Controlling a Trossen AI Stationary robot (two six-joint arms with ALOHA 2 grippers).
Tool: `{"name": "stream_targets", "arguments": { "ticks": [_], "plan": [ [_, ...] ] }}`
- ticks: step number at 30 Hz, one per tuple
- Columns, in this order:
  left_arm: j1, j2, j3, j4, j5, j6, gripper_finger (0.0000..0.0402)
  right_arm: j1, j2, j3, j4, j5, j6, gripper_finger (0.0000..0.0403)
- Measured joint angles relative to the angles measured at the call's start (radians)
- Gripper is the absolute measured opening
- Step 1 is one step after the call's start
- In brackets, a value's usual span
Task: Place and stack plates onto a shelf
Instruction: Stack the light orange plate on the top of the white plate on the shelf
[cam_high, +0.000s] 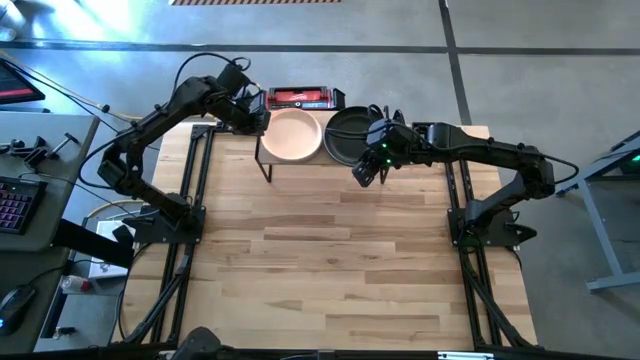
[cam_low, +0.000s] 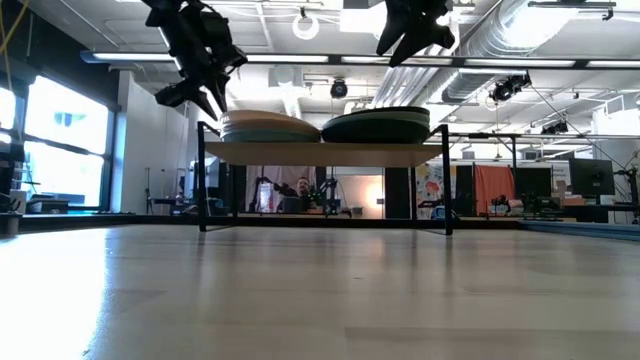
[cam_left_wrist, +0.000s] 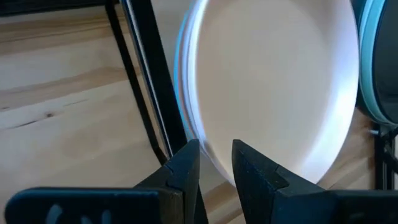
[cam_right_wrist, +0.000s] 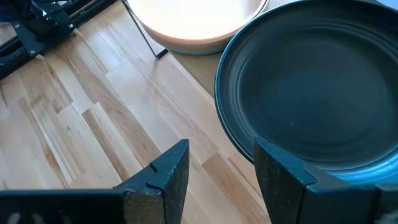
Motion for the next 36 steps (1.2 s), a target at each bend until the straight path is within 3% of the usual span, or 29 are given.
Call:
{"name": "stream_targets", "arguments": {
  "ticks": [36],
  "plan": [
    [-0.084,0.005,0.0,0.019,-0.066,-0.031,0.0076,0.0,0.0,0.0,0.001,0.0,0.011,0.0158]
  ]
}}
